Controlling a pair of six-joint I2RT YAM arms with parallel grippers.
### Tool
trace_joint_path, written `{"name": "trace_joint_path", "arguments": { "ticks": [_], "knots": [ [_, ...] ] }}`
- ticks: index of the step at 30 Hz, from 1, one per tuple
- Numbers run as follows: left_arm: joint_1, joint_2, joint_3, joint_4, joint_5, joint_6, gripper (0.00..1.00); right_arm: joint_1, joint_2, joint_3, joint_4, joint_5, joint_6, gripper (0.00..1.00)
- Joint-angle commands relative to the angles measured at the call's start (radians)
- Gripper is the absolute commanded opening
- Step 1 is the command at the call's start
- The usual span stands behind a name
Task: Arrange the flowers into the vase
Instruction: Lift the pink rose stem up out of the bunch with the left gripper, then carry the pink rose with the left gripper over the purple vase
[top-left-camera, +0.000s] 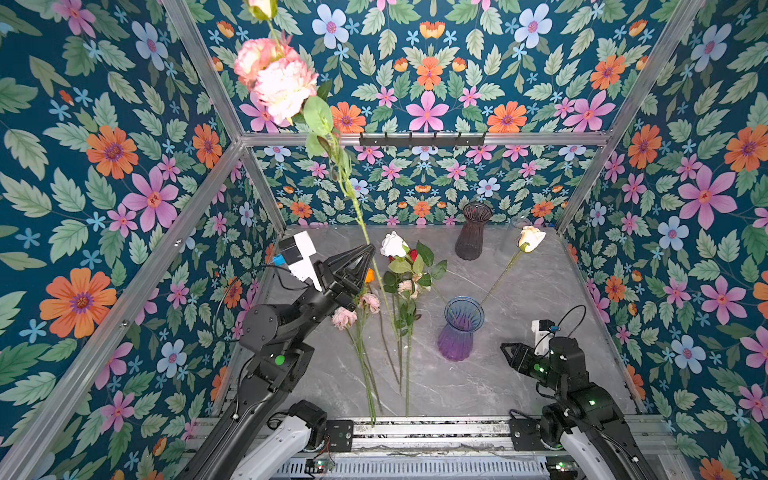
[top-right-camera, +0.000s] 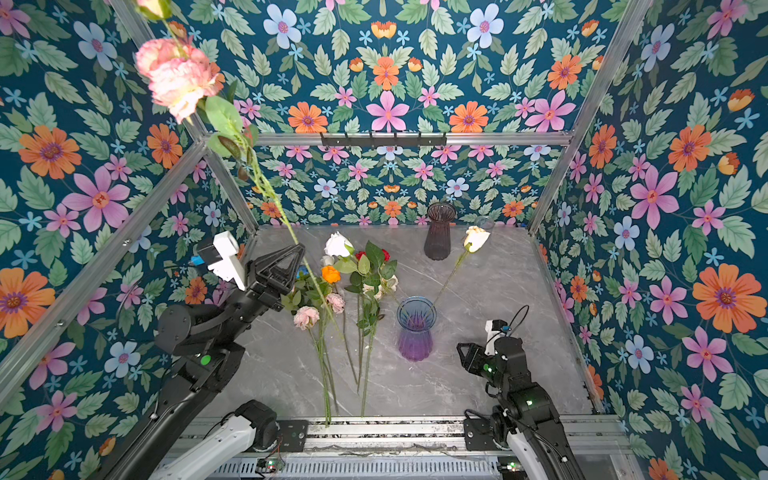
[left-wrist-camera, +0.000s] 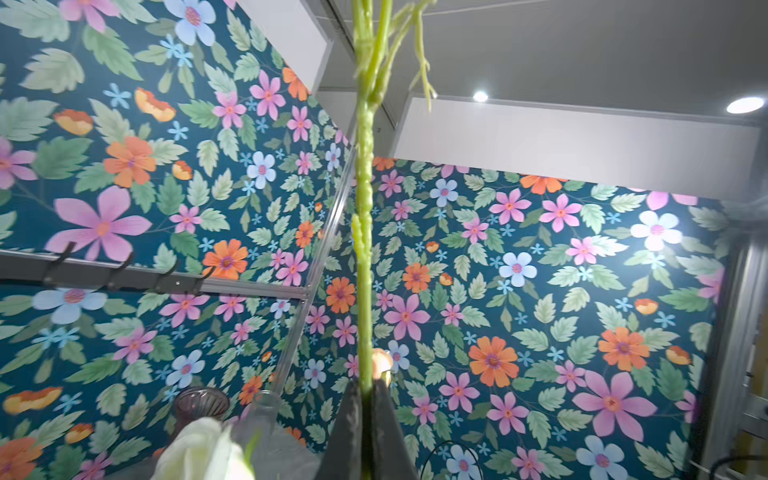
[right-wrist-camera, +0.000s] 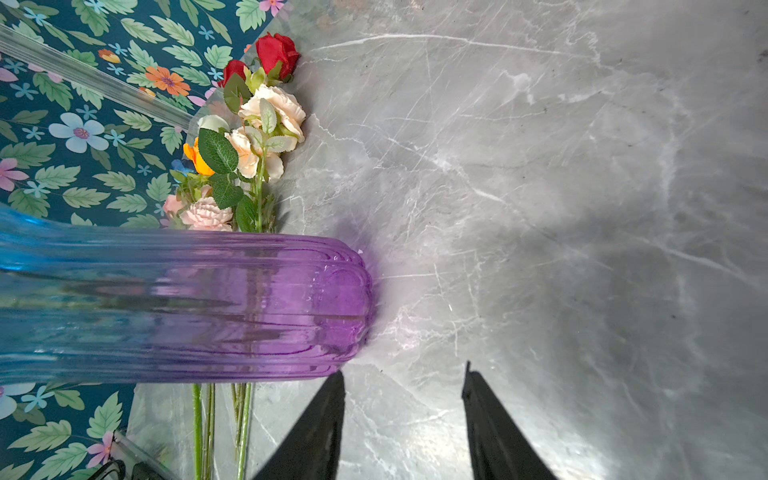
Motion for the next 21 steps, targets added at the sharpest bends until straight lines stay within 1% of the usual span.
{"name": "trace_joint_path", "arguments": {
  "ticks": [1, 2, 4, 5, 7, 8, 11, 16, 21],
  "knots": [
    [-0.095, 0.066, 0.021, 0.188, 0.040, 0.007, 0.00, 0.000, -0.008, 0.000, 0.011, 0.002, -0.002, 0.48],
    [-0.152, 0.086, 0.036, 0.182, 0.021, 0.060, 0.00, 0.000, -0.010, -0.001, 0.010, 0.003, -0.001, 0.48],
    [-0.281, 0.151, 0.104, 0.118, -0.026, 0.209, 0.00, 0.000, -0.012, -0.001, 0.009, 0.004, -0.001, 0.48],
    [-0.334, 0.183, 0.138, 0.088, -0.044, 0.260, 0.00, 0.000, -0.012, -0.001, 0.009, 0.004, -0.001, 0.48],
    [-0.419, 0.262, 0.208, 0.054, -0.077, 0.364, 0.00, 0.001, -0.012, 0.000, 0.009, 0.004, -0.001, 0.48],
    [-0.442, 0.296, 0.232, 0.049, -0.089, 0.394, 0.00, 0.000, -0.013, -0.001, 0.009, 0.004, -0.001, 0.48],
    [-0.483, 0.392, 0.270, 0.070, -0.128, 0.476, 0.00, 0.000, -0.014, 0.000, 0.008, 0.002, -0.001, 0.48],
    [-0.505, 0.521, 0.203, 0.292, -0.177, 0.607, 0.00, 0.000, -0.013, -0.001, 0.008, 0.002, -0.001, 0.48],
    [-0.531, 0.608, 0.217, 0.299, -0.277, 0.668, 0.00, 0.000, -0.014, -0.001, 0.010, 0.001, -0.001, 0.48]
  ]
}}
